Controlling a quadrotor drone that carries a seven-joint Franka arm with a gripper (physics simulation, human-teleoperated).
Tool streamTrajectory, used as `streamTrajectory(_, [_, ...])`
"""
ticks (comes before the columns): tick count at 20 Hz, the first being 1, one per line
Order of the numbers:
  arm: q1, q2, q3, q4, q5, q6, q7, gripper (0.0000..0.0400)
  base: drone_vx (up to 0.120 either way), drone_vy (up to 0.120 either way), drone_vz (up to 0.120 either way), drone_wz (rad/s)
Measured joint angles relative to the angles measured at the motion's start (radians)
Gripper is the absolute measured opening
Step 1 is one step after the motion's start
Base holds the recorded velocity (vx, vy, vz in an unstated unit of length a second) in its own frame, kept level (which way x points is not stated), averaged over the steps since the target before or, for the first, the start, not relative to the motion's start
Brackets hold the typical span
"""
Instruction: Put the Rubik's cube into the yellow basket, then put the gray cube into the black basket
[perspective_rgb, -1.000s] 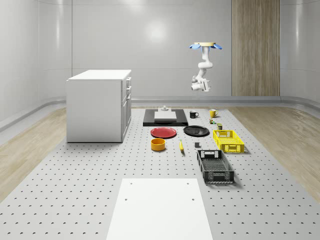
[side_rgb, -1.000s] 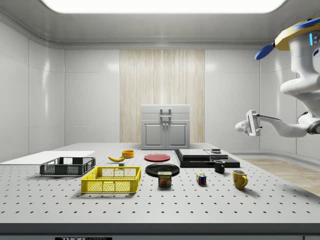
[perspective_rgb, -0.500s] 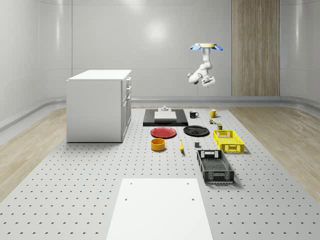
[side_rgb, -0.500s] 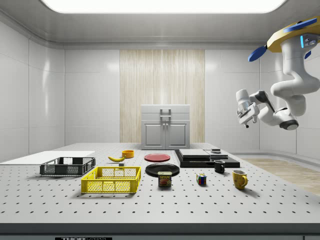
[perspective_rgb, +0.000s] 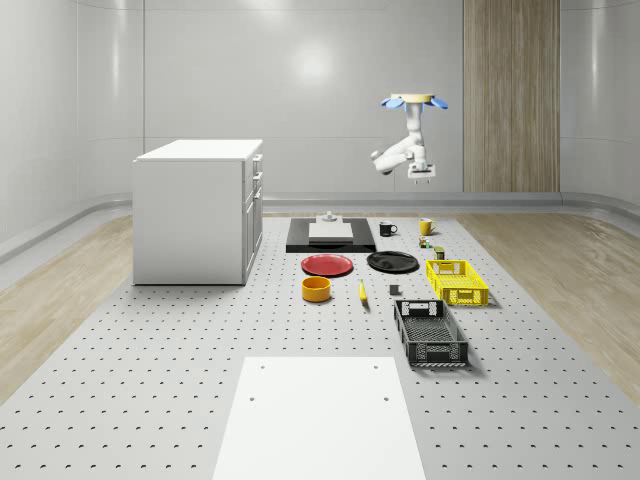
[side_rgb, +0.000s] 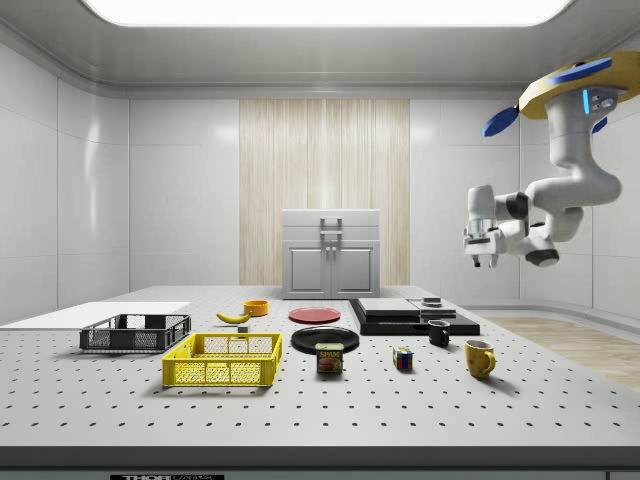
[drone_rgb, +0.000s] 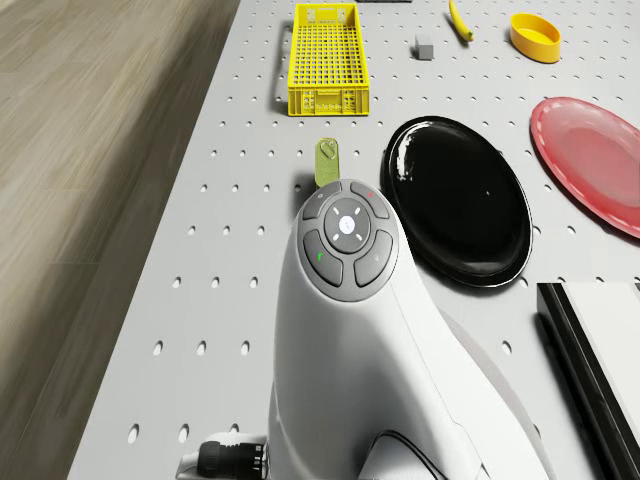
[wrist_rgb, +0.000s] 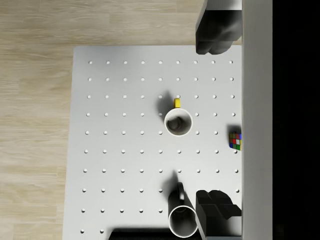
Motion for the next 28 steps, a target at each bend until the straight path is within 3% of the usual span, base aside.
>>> streamTrajectory(8, [-0.052,-0.050,0.030,0.000,0.006,0.015,0.038,0.0400,0.120,0.000,-0.120,0.000])
streamTrajectory(28, [-0.098,-0.154,0.068,0.007,0.057,0.101,0.079,0.0400,0.120,-0.016,-0.120,0.000])
